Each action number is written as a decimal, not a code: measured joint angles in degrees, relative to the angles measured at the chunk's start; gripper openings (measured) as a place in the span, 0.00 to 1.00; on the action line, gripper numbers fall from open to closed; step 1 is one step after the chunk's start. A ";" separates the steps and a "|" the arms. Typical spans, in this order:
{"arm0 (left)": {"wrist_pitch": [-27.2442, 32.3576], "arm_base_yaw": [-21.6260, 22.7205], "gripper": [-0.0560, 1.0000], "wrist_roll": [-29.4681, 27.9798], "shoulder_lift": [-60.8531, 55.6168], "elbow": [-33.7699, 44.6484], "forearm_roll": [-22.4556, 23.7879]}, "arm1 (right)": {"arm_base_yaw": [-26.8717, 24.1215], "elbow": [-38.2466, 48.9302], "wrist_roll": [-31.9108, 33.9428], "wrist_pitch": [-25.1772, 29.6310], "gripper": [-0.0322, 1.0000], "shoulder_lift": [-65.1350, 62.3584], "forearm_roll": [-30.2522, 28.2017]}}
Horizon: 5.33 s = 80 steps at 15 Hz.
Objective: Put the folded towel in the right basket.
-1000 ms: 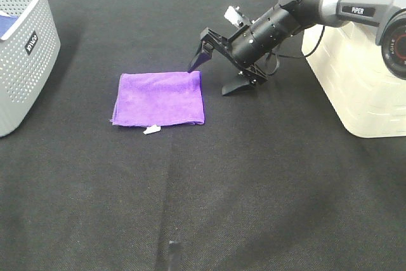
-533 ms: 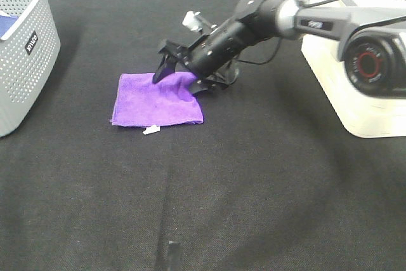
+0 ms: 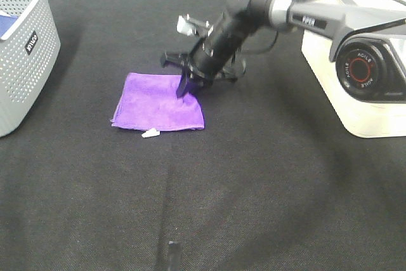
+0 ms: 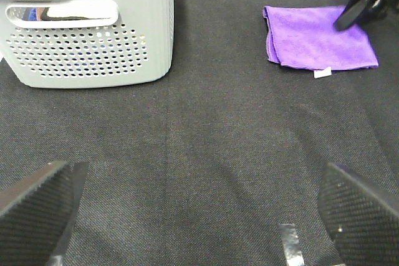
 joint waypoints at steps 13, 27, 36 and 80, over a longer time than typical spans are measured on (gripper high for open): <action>0.00 0.00 0.99 0.00 0.00 0.00 -0.06 | -36.61 -21.31 3.84 7.45 0.10 -22.06 -16.39; 0.00 0.00 0.99 0.00 0.00 0.00 0.00 | -31.34 -8.37 -0.57 7.96 0.97 -22.46 -13.35; 0.00 0.00 0.99 0.00 0.00 0.00 0.00 | -20.57 10.37 3.55 7.85 0.96 -44.12 -23.15; 0.00 0.00 0.99 0.23 0.00 0.00 -0.11 | -20.63 109.26 5.44 1.83 0.95 -150.86 -27.10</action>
